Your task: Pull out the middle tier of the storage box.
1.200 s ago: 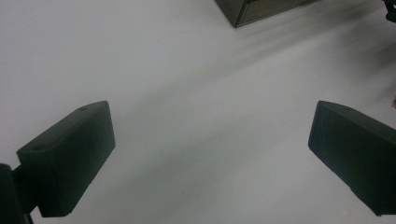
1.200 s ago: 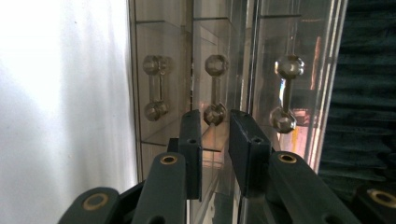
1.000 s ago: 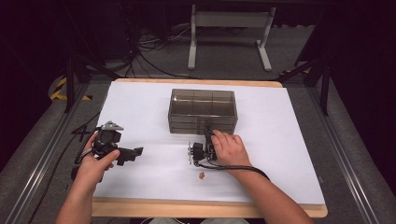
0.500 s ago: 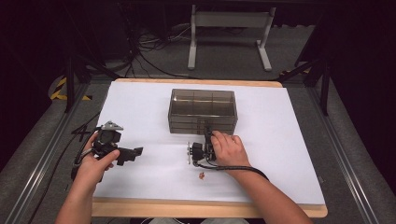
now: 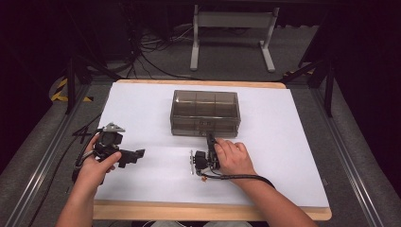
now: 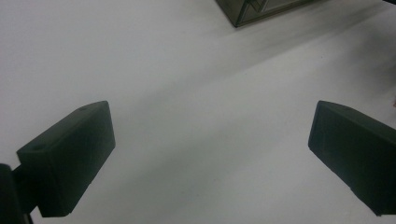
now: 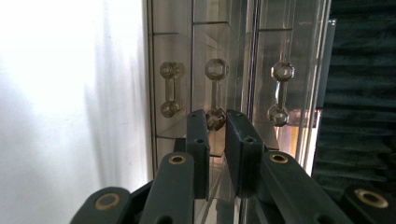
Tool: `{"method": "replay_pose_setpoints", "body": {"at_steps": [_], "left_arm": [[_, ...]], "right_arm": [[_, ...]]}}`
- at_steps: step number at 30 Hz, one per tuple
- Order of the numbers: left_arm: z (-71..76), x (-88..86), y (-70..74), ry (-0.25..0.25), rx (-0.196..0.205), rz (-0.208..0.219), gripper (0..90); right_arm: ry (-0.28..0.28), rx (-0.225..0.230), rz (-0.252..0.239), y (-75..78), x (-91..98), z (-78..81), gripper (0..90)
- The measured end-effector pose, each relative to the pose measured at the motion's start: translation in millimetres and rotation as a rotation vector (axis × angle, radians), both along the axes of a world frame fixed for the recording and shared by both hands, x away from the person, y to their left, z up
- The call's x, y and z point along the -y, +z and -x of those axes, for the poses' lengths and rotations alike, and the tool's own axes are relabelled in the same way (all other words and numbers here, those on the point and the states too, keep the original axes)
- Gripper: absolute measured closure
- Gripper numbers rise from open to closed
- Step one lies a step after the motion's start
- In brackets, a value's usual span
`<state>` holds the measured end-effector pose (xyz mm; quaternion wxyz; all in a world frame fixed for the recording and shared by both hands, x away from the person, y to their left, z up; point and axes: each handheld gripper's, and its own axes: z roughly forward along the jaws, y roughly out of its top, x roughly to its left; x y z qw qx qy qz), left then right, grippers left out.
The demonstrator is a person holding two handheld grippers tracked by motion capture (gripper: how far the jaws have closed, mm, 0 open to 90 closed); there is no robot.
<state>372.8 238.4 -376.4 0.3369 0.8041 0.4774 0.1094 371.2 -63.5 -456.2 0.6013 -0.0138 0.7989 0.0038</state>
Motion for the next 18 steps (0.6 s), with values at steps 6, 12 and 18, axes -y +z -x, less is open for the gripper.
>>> {"method": "replay_pose_setpoints", "body": {"at_steps": [6, 12, 18], "left_arm": [[0.2, -0.3, 0.3, 0.001, 0.0, 0.0, 1.2], [0.2, -0.5, 0.3, 0.004, -0.001, 0.003, 1.2], [0.2, -0.9, 0.5, 0.003, -0.003, 0.003, 1.2]], "right_arm": [[0.01, 0.0, 0.006, 0.0, 0.2, 4.4, 80.2], [0.012, -0.004, 0.007, -0.4, 0.8, 7.2, 80.1], [0.023, -0.011, -0.002, 0.6, 1.6, 6.9, 76.9]]}}
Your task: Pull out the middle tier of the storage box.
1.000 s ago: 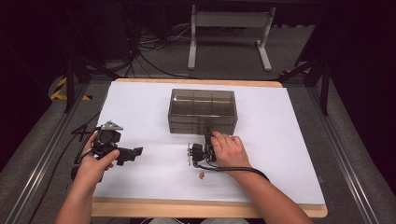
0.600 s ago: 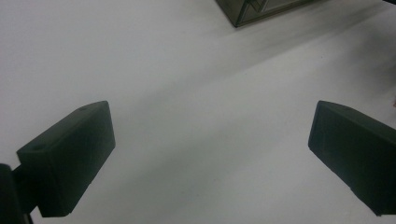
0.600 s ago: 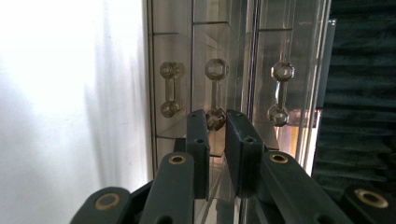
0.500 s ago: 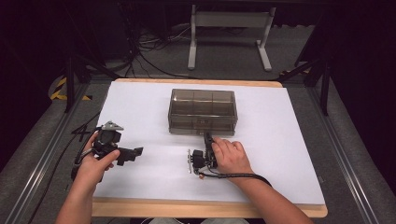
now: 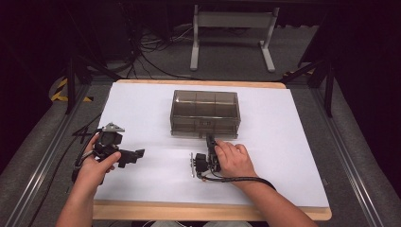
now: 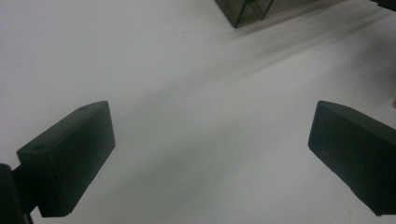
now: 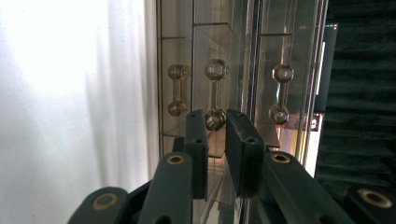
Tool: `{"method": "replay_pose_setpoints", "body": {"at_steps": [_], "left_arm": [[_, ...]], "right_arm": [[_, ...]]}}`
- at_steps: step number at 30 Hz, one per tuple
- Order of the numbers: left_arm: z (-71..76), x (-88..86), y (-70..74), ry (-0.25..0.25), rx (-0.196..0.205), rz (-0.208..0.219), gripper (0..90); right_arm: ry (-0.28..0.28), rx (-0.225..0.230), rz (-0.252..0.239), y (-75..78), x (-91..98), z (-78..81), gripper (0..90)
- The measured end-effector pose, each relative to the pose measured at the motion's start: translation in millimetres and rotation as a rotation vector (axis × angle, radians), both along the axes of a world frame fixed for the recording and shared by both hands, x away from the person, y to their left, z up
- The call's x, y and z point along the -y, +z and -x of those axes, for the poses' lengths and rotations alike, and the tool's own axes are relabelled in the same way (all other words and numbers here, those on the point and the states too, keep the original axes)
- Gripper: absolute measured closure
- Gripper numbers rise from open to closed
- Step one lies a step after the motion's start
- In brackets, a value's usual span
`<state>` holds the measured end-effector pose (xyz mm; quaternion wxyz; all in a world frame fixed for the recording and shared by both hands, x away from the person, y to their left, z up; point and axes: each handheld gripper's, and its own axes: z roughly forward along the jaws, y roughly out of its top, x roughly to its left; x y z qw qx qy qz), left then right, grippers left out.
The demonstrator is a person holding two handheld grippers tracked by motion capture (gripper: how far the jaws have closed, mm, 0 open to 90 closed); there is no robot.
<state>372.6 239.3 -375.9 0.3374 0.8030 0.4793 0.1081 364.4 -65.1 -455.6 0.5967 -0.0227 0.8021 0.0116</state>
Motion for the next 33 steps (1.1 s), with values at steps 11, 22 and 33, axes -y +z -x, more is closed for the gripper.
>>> {"method": "replay_pose_setpoints", "body": {"at_steps": [11, 22, 33], "left_arm": [[0.1, 0.0, 0.0, -0.001, -0.001, 0.002, 1.2], [-1.1, 1.3, 0.0, -0.001, 0.0, -0.001, 1.2], [-5.1, 3.6, 0.8, -0.017, 0.001, -0.005, 1.2]], "right_arm": [[0.025, -0.037, -0.063, 6.0, 3.6, 5.5, 70.3], [0.067, -0.14, -0.186, 17.8, 19.7, 9.3, 68.7], [0.078, -0.27, -0.339, 30.5, 38.2, 12.1, 68.2]]}}
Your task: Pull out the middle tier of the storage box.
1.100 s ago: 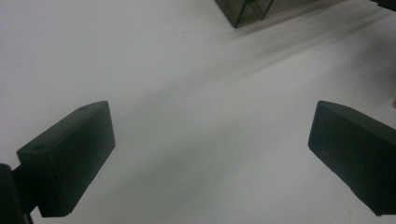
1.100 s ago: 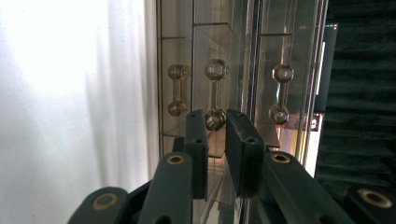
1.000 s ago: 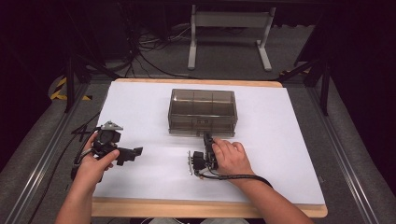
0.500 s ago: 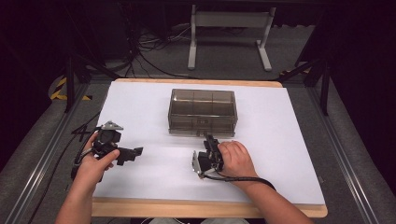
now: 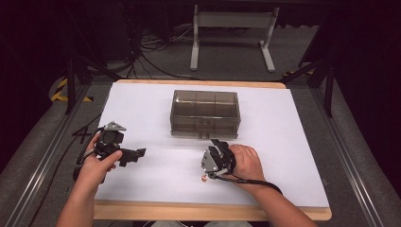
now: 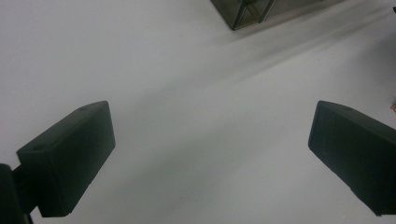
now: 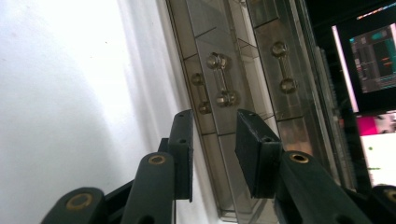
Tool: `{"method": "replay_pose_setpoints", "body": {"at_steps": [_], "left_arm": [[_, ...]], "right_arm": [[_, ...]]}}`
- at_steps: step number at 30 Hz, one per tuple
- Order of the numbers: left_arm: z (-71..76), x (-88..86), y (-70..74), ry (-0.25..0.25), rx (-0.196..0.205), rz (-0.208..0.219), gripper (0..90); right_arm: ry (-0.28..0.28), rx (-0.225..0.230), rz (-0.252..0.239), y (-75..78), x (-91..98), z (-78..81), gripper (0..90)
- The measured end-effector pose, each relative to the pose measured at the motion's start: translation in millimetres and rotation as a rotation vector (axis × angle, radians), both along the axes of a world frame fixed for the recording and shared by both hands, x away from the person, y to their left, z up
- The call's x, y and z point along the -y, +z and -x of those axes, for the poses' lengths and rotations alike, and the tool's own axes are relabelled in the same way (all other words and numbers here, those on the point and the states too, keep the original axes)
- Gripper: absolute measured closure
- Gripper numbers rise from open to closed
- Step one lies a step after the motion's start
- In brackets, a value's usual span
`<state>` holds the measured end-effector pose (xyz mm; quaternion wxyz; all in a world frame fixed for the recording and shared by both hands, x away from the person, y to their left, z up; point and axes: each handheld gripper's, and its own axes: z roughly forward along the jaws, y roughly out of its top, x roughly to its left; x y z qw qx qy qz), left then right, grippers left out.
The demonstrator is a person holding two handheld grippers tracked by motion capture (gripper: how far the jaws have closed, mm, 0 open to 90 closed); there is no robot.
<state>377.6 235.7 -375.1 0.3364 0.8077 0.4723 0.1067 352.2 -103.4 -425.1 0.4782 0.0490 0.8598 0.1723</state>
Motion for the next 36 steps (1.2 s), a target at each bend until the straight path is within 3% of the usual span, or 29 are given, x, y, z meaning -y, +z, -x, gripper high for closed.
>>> {"method": "replay_pose_setpoints", "body": {"at_steps": [5, 6, 9, 11, 13, 15, 17, 19, 33, 36], "left_arm": [[-2.2, 3.1, -0.1, -0.007, -0.001, 0.004, 1.2], [-2.3, 3.6, 0.0, -0.006, 0.001, 0.002, 1.2], [-2.7, 4.6, 0.4, -0.009, -0.001, 0.006, 1.2], [-3.4, 5.2, 0.5, -0.014, -0.003, 0.003, 1.2], [-3.6, 5.5, 0.4, -0.014, -0.002, 0.003, 1.2], [-3.8, 5.7, 0.4, -0.015, -0.003, 0.002, 1.2], [-3.8, 5.8, 0.4, -0.016, -0.003, 0.001, 1.2], [-3.8, 5.8, 0.4, -0.016, -0.004, 0.001, 1.2], [-3.3, 5.5, 0.7, -0.017, -0.005, -0.001, 1.2], [-3.3, 5.4, 0.7, -0.017, -0.007, 0.0, 1.2]], "right_arm": [[0.007, -0.067, -0.054, 5.2, 8.8, -0.3, 67.7], [0.017, -0.098, -0.061, 6.2, 10.8, -0.5, 67.5], [0.014, -0.116, -0.092, 9.0, 14.8, -1.3, 67.4], [0.028, -0.167, -0.129, 13.5, 21.5, -2.3, 67.4], [0.031, -0.175, -0.134, 14.5, 23.1, -2.5, 67.4], [0.025, -0.199, -0.186, 17.7, 28.5, -3.4, 67.4], [0.026, -0.207, -0.192, 18.6, 29.8, -3.7, 67.6], [0.034, -0.246, -0.215, 21.0, 33.7, -4.5, 67.8], [0.062, -0.364, -0.245, 31.4, 48.5, -10.2, 71.0], [0.063, -0.419, -0.264, 37.8, 53.7, -13.8, 72.0]]}}
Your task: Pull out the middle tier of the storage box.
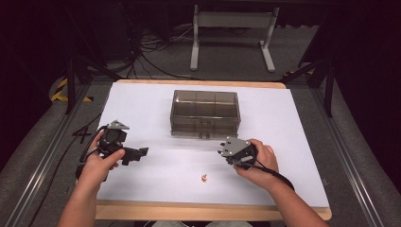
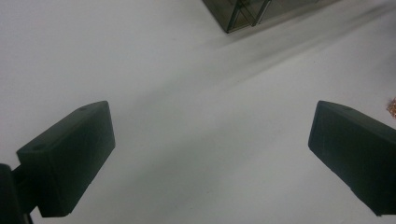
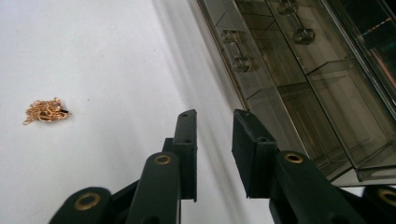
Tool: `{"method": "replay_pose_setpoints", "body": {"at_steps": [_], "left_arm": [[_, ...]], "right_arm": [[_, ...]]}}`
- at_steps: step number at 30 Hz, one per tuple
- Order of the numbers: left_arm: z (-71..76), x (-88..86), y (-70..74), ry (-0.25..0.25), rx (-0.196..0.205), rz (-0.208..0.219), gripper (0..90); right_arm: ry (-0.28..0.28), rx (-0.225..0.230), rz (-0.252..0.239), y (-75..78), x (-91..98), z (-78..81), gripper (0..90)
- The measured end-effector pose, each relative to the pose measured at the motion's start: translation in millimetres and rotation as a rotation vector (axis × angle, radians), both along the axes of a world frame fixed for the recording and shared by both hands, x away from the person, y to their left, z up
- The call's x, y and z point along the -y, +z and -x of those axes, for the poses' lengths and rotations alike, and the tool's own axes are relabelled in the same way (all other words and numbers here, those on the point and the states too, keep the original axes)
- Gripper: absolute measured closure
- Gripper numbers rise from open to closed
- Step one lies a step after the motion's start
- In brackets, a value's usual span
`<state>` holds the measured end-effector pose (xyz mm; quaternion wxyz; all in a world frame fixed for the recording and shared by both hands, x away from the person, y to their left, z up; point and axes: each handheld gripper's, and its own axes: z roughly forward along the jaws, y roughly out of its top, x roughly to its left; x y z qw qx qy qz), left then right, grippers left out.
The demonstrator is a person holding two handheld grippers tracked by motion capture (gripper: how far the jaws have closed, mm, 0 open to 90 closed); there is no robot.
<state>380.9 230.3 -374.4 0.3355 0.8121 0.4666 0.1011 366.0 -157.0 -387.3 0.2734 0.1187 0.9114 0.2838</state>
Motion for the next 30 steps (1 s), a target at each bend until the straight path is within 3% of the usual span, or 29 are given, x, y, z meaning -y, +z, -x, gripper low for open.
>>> {"method": "replay_pose_setpoints", "body": {"at_steps": [11, 25, 30], "left_arm": [[1.5, -0.9, -1.3, 0.0, -0.002, 0.0, 1.2], [3.1, -2.8, -1.1, 0.005, -0.003, 0.002, 1.2], [3.3, -2.8, -0.8, 0.004, -0.001, 0.001, 1.2]], "right_arm": [[0.007, -0.063, -0.024, 12.2, 6.8, -7.9, 72.5], [0.024, -0.187, -0.037, 37.1, 11.6, -26.0, 70.0], [0.024, -0.201, -0.028, 42.6, 11.8, -30.7, 70.2]]}}
